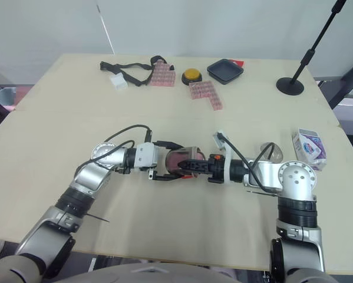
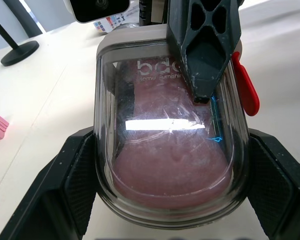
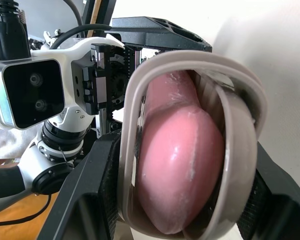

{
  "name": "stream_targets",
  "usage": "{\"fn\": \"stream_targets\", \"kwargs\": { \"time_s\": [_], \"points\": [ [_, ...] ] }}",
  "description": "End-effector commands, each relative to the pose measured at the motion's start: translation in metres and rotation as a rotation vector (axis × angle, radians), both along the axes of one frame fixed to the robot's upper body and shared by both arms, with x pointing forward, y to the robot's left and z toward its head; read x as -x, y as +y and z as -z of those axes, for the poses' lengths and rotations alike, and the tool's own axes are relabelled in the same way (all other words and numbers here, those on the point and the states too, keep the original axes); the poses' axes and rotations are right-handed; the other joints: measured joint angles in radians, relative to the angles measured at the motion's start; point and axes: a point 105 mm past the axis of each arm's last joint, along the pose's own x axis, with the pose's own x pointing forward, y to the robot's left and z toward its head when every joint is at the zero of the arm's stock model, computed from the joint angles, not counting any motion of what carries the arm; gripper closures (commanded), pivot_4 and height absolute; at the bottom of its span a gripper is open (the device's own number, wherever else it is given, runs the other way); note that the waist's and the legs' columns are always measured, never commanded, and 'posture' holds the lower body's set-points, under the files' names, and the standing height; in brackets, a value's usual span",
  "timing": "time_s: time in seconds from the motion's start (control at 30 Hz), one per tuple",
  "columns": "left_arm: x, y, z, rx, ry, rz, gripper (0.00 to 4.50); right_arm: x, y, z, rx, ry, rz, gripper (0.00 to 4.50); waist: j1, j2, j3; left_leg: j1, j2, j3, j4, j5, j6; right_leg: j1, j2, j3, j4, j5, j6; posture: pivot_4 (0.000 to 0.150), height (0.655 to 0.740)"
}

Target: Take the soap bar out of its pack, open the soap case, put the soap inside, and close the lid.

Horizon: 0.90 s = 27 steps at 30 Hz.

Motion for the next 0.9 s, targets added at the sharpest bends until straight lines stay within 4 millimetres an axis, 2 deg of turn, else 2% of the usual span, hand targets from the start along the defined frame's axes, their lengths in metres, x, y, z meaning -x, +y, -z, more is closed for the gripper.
{"fn": "stream_targets", "kwargs": {
  "time_s": [0.03,0.3,0.37,0.57,0.73,0.8,0.9],
  "points": [
    [0.002,-0.003,-0.008,0.017,-0.021,0.026,1.03,0.003,0.001,-0.008,-0.011,-0.03,-0.015,2.21,0.0,0.0,0.0,0.0,0.0,0.0,0.0,0.0,0.0,0.0,0.0,0.0,0.0,0.0,0.0,0.15,0.74],
    [-0.001,-0.002,-0.011,0.028,-0.014,0.015,1.03,0.007,-0.001,-0.006,-0.005,-0.021,-0.024,2.24,0.001,0.0,0.0,-0.002,0.0,-0.001,0.0,0.0,0.0,0.0,0.0,-0.001,0.0,0.0,0.0,0.15,0.74],
    [-0.002,-0.002,-0.012,0.036,0.002,0.013,0.02,0.007,-0.001,-0.006,-0.004,-0.021,-0.024,2.24,0.001,0.0,0.0,-0.002,0.0,-0.001,0.0,0.0,0.0,0.0,0.0,-0.001,0.0,0.0,0.0,0.15,0.74],
    [-0.008,0.007,-0.014,0.018,0.075,-0.004,0.0,0.007,-0.005,-0.007,0.006,-0.023,-0.02,2.38,0.001,0.0,0.0,-0.002,0.0,-0.001,0.0,0.0,0.0,0.0,0.0,-0.001,0.0,0.0,0.0,0.15,0.74],
    [-0.017,0.022,-0.019,-0.009,0.247,-0.046,0.0,0.004,-0.014,-0.009,0.07,-0.064,-0.018,2.39,0.002,0.0,0.0,-0.003,0.0,-0.001,0.0,0.0,0.0,-0.001,0.0,-0.002,0.0,0.0,0.0,0.15,0.74],
    [-0.018,0.028,-0.02,-0.03,0.325,-0.056,0.0,0.002,-0.02,-0.012,0.144,-0.114,-0.035,2.39,0.001,0.0,0.0,-0.003,-0.001,-0.001,0.0,0.0,0.0,-0.001,0.0,-0.002,0.0,0.0,0.0,0.15,0.74],
    [-0.017,0.031,-0.025,-0.047,0.381,-0.056,0.0,0.001,-0.031,-0.019,0.372,-0.261,-0.123,2.39,0.003,0.002,0.001,-0.004,-0.001,-0.001,0.0,0.0,0.0,-0.002,0.001,-0.002,0.0,0.0,0.0,0.15,0.74]
  ]
}}
